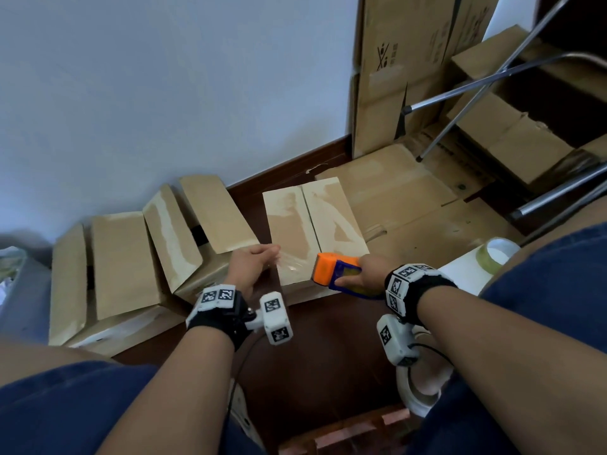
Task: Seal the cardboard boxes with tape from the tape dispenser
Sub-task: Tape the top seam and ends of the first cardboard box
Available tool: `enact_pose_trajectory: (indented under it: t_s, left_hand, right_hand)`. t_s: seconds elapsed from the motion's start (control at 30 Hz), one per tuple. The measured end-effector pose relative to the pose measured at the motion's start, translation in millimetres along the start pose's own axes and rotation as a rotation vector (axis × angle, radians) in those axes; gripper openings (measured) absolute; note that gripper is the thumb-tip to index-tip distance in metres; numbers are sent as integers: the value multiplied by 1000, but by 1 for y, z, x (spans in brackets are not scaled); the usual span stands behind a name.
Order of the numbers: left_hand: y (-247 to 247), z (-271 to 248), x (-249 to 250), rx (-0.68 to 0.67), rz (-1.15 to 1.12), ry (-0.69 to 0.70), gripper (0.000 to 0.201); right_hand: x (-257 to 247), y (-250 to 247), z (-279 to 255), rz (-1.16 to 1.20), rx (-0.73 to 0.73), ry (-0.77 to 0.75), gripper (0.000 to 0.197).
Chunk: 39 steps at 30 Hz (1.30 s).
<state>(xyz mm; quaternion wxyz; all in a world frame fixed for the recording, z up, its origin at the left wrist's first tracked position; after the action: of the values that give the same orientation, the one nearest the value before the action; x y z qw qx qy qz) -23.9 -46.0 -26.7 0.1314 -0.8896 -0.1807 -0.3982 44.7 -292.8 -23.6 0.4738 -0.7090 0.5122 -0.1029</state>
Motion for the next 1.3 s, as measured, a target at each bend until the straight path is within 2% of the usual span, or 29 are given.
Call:
enact_pose_trajectory:
  t_s: [0.13, 0.23, 0.3, 0.4, 0.5, 0.83, 1.1, 1.3]
  left_hand:
    - [-18, 5, 9, -9, 22, -14, 14]
    - [-49, 10, 0, 85, -23, -38, 13]
    - [-60, 14, -7, 89, 16, -55, 16]
    - [-52, 16, -18, 40, 29, -91, 14]
    - [-42, 12, -36, 33, -80, -142, 18]
    - [-1, 10, -82, 132, -94, -149, 30]
    - [12, 21, -100, 220, -164, -136, 29]
    - [12, 27, -108, 256, -162, -125, 29]
  right_hand:
    - [-14, -7, 0, 39, 10, -79, 61]
    - [1, -7, -10, -12, -35, -24, 61]
    - [16, -7, -18, -30, -58, 24, 61]
    - [22, -10, -21, -72, -59, 66, 63]
    - [14, -10, -22, -118, -79, 101, 59]
    - [9, -21, -14, -292, -86, 195, 45]
    - [9, -13, 3, -281, -190, 229, 42]
    - [8, -3, 18, -355, -292, 229, 39]
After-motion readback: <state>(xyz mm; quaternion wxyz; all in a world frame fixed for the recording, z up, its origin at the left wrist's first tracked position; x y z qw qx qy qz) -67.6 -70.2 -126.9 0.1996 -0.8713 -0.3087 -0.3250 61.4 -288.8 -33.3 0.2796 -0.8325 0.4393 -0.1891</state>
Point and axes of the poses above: each hand's wrist, its own z-axis towards the middle knuckle, its own y-axis out of the palm, x = y × z, the point moved 7 cm from there along z, towards the middle knuckle, and after that the axes turned 15 degrees about -y, right-handed, at the moved point
